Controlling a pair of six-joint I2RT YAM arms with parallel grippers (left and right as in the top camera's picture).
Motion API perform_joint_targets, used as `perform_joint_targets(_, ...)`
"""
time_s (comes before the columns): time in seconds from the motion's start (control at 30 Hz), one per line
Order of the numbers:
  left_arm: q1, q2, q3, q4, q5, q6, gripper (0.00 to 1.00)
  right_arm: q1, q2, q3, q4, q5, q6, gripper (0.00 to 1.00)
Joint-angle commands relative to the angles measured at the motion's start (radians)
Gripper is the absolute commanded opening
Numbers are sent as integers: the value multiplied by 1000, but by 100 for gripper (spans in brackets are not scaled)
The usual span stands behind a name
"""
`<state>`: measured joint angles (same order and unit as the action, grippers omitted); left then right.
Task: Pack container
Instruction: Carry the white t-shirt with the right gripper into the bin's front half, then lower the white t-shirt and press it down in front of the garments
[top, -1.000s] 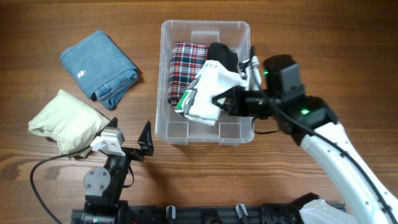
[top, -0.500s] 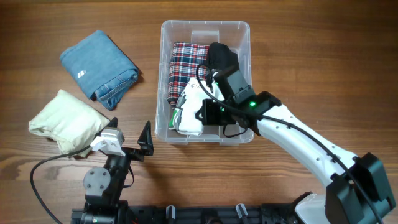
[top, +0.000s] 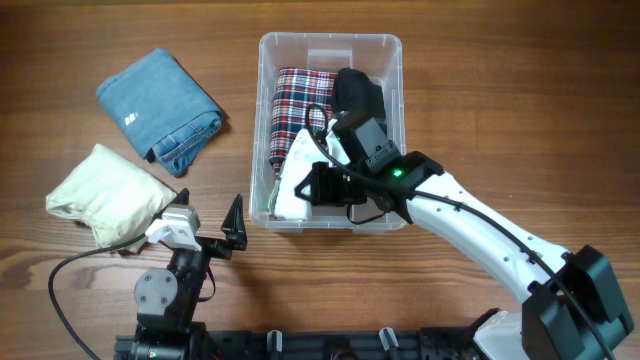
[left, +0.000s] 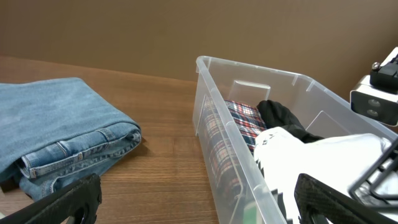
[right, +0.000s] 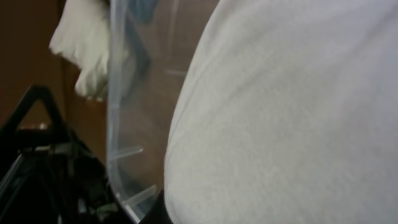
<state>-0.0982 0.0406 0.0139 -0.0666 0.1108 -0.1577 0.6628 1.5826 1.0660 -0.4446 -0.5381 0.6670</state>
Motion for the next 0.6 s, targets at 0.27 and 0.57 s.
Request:
perform_joint_targets(0.27, -5, 0, -8, 3, 8, 16, 100, 14, 7, 3, -93, 20, -33, 28)
perform_joint_targets(0.57, -5, 0, -8, 3, 8, 16, 100, 14, 6, 82, -206, 216, -31, 63)
